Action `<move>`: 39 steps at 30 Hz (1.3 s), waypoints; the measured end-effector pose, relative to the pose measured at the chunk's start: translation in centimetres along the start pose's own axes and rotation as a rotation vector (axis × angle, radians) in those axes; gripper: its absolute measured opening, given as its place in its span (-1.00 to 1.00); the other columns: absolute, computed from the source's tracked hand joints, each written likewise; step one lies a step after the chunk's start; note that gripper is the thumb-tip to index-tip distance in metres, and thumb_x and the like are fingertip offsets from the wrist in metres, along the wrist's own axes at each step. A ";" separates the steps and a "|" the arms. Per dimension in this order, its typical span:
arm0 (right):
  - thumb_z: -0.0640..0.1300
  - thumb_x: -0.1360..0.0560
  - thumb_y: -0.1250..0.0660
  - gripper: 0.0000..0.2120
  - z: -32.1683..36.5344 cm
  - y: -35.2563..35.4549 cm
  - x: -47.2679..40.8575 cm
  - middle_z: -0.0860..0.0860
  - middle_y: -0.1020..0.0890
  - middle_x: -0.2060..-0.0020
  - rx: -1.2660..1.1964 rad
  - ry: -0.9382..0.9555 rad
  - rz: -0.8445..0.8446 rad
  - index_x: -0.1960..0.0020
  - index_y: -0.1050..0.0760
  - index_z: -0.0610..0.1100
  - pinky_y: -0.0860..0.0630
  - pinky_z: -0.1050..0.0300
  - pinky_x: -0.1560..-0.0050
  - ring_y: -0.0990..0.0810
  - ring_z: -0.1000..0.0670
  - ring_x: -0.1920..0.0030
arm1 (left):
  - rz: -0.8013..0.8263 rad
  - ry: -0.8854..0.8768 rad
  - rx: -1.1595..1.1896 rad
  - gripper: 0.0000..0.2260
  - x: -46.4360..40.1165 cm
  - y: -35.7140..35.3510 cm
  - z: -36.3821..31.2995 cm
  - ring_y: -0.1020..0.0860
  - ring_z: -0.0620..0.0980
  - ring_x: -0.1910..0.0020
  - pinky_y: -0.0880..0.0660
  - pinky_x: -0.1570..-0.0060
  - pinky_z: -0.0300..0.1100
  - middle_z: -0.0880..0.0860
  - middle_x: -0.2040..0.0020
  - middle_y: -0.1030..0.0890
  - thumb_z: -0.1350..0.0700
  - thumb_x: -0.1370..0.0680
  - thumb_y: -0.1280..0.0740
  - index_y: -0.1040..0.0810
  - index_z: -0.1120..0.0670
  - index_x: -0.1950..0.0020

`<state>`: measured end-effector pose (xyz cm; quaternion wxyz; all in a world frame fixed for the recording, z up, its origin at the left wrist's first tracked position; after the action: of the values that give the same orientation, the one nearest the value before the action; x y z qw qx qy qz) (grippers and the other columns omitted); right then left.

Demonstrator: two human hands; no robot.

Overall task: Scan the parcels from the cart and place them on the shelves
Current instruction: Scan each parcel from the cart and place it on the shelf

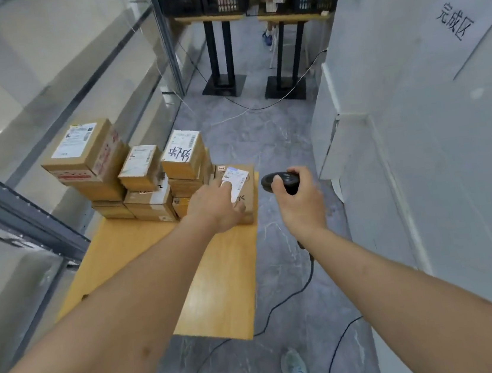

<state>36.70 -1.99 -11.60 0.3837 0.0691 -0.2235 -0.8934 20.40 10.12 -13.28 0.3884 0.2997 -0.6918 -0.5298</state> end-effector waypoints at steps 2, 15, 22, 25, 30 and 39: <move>0.17 -0.61 -0.33 -0.78 -0.9 -1.0 -2.9 0.27 -0.59 0.10 0.007 -0.009 0.053 -0.20 -0.43 0.15 -0.57 0.02 -0.01 -0.63 0.05 0.02 | 0.029 0.062 0.029 -0.45 -1.8 -1.1 0.0 -0.46 0.22 -0.37 -0.48 -0.25 0.14 0.12 -0.45 -0.44 -0.23 -0.62 -0.23 -0.41 0.09 -0.48; 0.16 -0.61 -0.33 -0.78 -7.6 -7.2 -11.2 0.27 -0.60 0.08 0.013 -0.078 0.199 -0.22 -0.44 0.18 -0.51 0.18 0.11 -0.61 0.18 0.07 | 0.085 0.343 0.124 -0.27 -9.9 -9.0 0.3 -0.38 0.23 -0.47 -0.38 -0.40 0.13 0.13 -0.56 -0.34 -0.36 -0.52 -0.34 -0.38 0.09 -0.52; 0.13 -0.63 -0.35 -0.77 -11.1 -8.5 -12.5 0.28 -0.59 0.13 0.032 -0.130 0.191 -0.25 -0.47 0.14 -0.52 0.24 0.12 -0.60 0.26 0.13 | 0.075 0.487 0.164 -0.13 -12.7 -13.4 0.9 -0.27 0.31 -0.53 -0.29 -0.47 0.17 0.16 -0.63 -0.18 -0.52 -0.35 -0.40 -0.35 -0.02 -0.47; 0.13 -0.63 -0.35 -0.76 -11.3 -8.7 -12.6 0.28 -0.59 0.14 0.047 -0.117 0.194 -0.27 -0.47 0.15 -0.53 0.26 0.13 -0.60 0.26 0.14 | 0.013 0.550 0.168 -0.13 -12.9 -13.9 1.0 -0.31 0.31 -0.44 -0.31 -0.41 0.13 0.16 -0.55 -0.25 -0.52 -0.30 -0.45 -0.36 -0.04 -0.43; 0.13 -0.64 -0.34 -0.75 -11.9 -8.8 -12.6 0.31 -0.58 0.13 0.073 -0.108 0.200 -0.28 -0.47 0.14 -0.51 0.25 0.07 -0.58 0.29 0.12 | 0.025 0.588 0.197 0.03 -12.5 -14.4 1.6 -0.24 0.31 -0.42 -0.24 -0.40 0.10 0.24 -0.44 -0.25 -0.41 -0.30 -0.48 -0.13 -0.10 -0.65; 0.13 -0.63 -0.34 -0.77 -12.0 -8.2 -11.3 0.30 -0.58 0.12 0.062 -0.111 0.215 -0.26 -0.46 0.15 -0.47 0.30 0.12 -0.57 0.29 0.11 | 0.034 0.449 0.205 0.08 -10.0 -15.0 0.5 -0.21 0.27 -0.42 -0.20 -0.45 0.12 0.19 -0.46 -0.14 -0.33 -0.29 -0.48 -0.04 -0.13 -0.69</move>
<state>42.75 6.86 -26.56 0.4621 0.0071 -0.2780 -0.8421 25.22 14.70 -29.98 0.5091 0.4359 -0.6432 -0.3704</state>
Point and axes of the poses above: each hand's wrist, its own x-axis away from the middle knuckle, its own y-axis out of the back of the hand, z = x × y, the point moved 6 cm from there along -x, towards the middle knuckle
